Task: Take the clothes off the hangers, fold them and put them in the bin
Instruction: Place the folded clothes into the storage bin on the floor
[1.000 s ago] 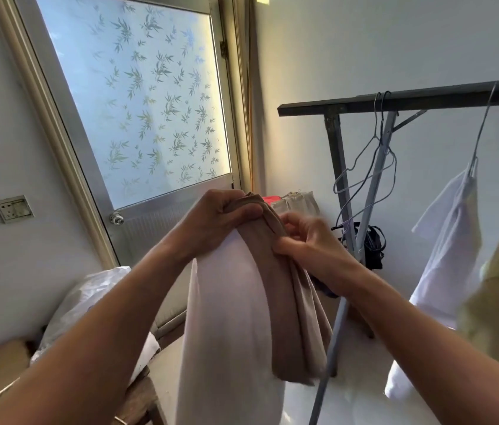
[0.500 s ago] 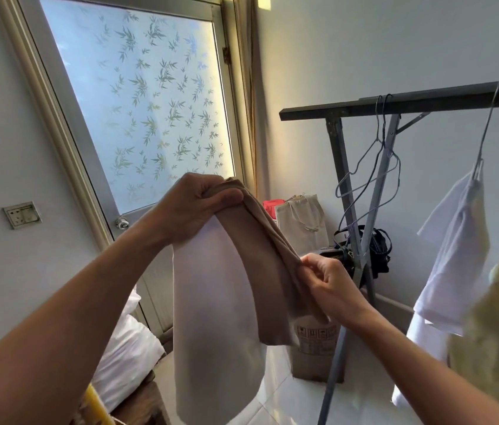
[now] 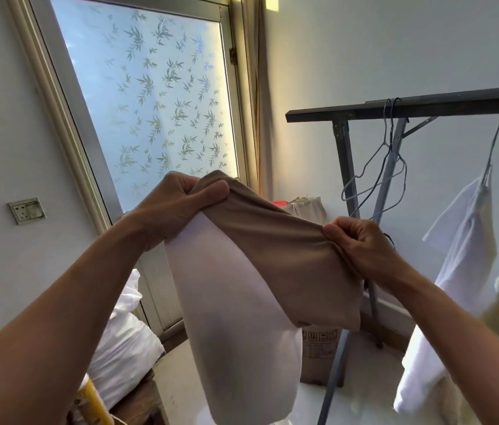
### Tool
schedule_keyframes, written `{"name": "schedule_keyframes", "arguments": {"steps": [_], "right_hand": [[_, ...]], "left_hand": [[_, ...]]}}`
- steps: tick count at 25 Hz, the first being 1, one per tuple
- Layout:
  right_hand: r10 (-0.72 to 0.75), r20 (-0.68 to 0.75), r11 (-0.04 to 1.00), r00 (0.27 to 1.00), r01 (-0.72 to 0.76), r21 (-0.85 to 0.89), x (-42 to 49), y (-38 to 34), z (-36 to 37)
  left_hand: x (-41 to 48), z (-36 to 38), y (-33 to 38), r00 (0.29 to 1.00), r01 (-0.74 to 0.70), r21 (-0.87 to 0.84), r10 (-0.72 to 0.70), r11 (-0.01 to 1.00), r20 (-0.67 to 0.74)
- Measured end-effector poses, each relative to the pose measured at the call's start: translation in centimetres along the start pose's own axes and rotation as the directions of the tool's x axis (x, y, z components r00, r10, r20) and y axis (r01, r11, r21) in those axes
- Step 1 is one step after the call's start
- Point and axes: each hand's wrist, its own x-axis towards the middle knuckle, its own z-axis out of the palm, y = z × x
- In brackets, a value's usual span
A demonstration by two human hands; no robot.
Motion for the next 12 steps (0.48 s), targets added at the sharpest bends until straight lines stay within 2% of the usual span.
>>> {"name": "schedule_keyframes", "arguments": {"steps": [4, 7, 9, 11, 12], "right_hand": [[0.102, 0.138, 0.995, 0.985, -0.100, -0.022, 1.1, 0.4, 1.5], [0.054, 0.064, 0.990, 0.997, -0.045, -0.135, 1.0, 0.2, 3.7], [-0.018, 0.040, 0.999, 0.999, 0.017, 0.032, -0.3, -0.9, 5.6], [-0.004, 0.136, 0.970, 0.991, -0.029, 0.241, -2.0, -2.1, 7.2], [0.016, 0.194, 0.958, 0.981, -0.071, 0.278, -2.8, -2.4, 7.8]], "left_hand": [[0.1, 0.9, 1.0, 0.997, -0.020, -0.094, 0.027, 0.995, 0.073], [0.2, 1.7, 1.9, 0.992, -0.056, -0.071, 0.064, 0.996, 0.107], [0.2, 2.2, 2.4, 0.990, -0.067, -0.034, 0.071, 0.997, 0.125], [0.3, 2.5, 2.6, 0.986, -0.067, -0.015, 0.069, 0.998, 0.149], [0.3, 2.5, 2.6, 0.986, -0.059, -0.012, 0.061, 0.998, 0.154]]}}
